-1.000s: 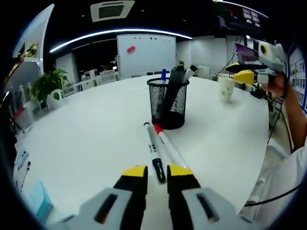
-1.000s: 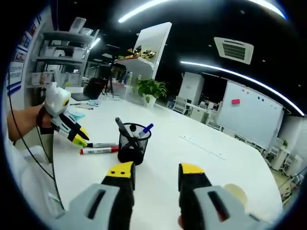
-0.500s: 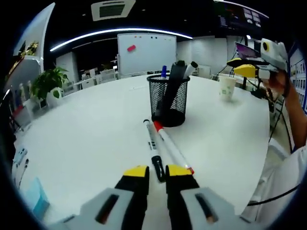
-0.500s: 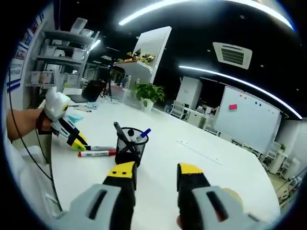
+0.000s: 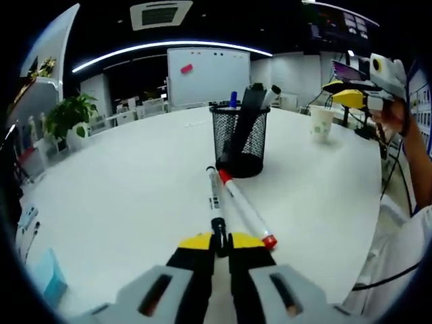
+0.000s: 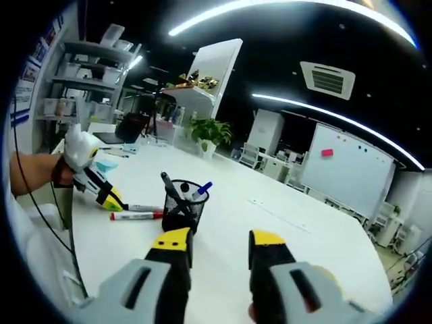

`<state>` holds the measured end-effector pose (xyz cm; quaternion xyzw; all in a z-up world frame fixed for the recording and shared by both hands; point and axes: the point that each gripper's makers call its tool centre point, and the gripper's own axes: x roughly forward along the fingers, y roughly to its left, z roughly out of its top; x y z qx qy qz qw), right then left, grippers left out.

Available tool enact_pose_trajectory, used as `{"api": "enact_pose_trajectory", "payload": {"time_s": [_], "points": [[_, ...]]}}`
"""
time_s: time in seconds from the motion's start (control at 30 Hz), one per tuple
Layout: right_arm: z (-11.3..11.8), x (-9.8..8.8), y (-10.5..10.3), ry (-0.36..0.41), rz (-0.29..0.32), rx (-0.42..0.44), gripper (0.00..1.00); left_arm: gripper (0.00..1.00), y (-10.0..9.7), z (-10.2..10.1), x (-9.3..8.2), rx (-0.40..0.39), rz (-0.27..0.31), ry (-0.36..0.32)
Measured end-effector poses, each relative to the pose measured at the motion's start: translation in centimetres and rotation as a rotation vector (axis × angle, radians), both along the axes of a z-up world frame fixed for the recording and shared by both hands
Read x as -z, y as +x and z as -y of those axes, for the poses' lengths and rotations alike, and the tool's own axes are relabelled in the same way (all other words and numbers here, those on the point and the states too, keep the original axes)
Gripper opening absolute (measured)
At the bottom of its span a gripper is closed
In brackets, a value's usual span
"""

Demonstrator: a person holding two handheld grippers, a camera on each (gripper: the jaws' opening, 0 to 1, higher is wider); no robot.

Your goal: Place the scattered laser pointers and whiteboard markers into the pen holder and stack the scattered paper cups together

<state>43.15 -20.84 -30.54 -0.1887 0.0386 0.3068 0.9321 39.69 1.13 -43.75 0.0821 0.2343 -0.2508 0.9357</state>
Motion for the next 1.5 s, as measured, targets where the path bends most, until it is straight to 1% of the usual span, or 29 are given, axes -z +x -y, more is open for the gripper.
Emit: {"api": "enact_pose_trajectory", "payload": {"time_s": [0.17, 0.37, 0.43, 0.6, 0.83, 0.9, 1.13, 1.4, 1.5], "points": [[0.6, 0.1, 0.1, 0.003, -0.006, 0.018, 0.33, 0.09, 0.0, 0.1, 0.0, -0.002, -0.001, -0.003], [0.6, 0.7, 0.2, 0.006, -0.020, 0.021, 0.32, 0.09, 0.1, 0.3, 0.0, -0.004, 0.004, -0.024], [0.7, 0.8, 0.3, 0.023, -0.031, 0.024, 0.31, 0.10, 0.1, 0.4, 0.1, 0.015, 0.015, -0.007], [0.8, 1.0, 0.2, 0.032, -0.037, 0.027, 0.31, 0.09, 0.5, -0.1, 0.2, 0.017, 0.030, 0.010], [0.7, 2.1, 0.1, 0.018, -0.051, 0.018, 0.31, 0.10, 0.6, -0.2, 0.3, 0.022, 0.036, 0.027], [0.8, 2.2, 0.1, 0.018, -0.056, 0.021, 0.31, 0.10, 0.6, -0.3, 0.1, 0.027, 0.053, 0.034], [0.8, 2.7, 0.1, 0.014, -0.065, 0.018, 0.31, 0.09, 0.6, -0.3, -0.3, 0.034, 0.077, 0.043], [0.8, 2.9, 0.2, 0.010, -0.069, 0.017, 0.31, 0.09, 0.6, -0.4, -0.9, 0.035, 0.100, 0.035], [0.9, 3.0, 0.2, 0.008, -0.070, 0.017, 0.31, 0.09, 0.6, -0.4, -1.1, 0.038, 0.115, 0.044]]}}
